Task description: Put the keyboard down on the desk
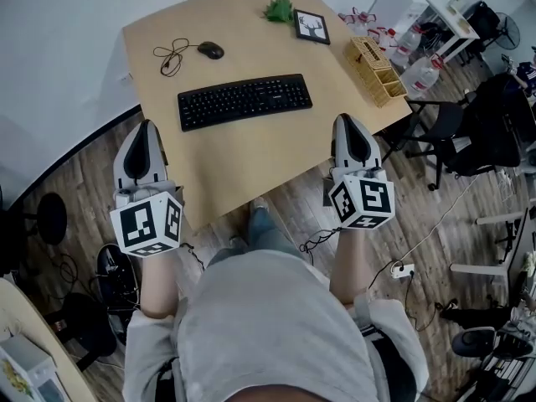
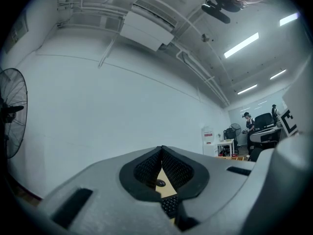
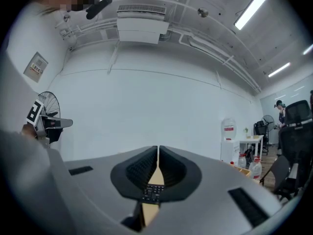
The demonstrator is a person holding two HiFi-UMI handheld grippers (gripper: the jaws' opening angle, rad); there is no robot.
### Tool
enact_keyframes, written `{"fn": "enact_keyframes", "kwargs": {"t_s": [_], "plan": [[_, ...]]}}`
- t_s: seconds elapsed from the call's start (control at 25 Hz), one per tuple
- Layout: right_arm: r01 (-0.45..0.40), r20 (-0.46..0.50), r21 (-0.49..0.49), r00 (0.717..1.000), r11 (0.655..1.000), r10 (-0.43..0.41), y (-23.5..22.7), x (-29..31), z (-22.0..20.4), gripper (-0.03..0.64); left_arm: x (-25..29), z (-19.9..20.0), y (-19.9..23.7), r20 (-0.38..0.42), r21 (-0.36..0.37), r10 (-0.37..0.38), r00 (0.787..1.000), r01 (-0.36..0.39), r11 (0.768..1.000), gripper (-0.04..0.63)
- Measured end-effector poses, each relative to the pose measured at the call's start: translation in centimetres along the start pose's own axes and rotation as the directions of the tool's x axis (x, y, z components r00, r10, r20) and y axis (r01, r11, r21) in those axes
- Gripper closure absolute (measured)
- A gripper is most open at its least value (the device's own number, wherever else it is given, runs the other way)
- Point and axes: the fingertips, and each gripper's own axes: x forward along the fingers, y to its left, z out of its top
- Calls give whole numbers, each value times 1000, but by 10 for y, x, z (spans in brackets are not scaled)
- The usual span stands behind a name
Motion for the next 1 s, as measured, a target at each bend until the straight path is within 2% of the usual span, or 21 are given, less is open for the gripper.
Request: {"fn": "enact_keyframes", "kwargs": {"t_s": [0.28,0.52,1.0], "plan": [[6,35,5,999,1000,-6,3,-16,13,601,-11,7,2,22,10,21,1000,-21,1000,586],[3,35,-5,999,1000,-3,8,-16,13,601,-12,4,8,19,-9,38,999,-38,999,584],[-10,37,-10,999,1000,11,14,-12,15,601,-11,1,7,24,31,30,999,-31,999,584]]}}
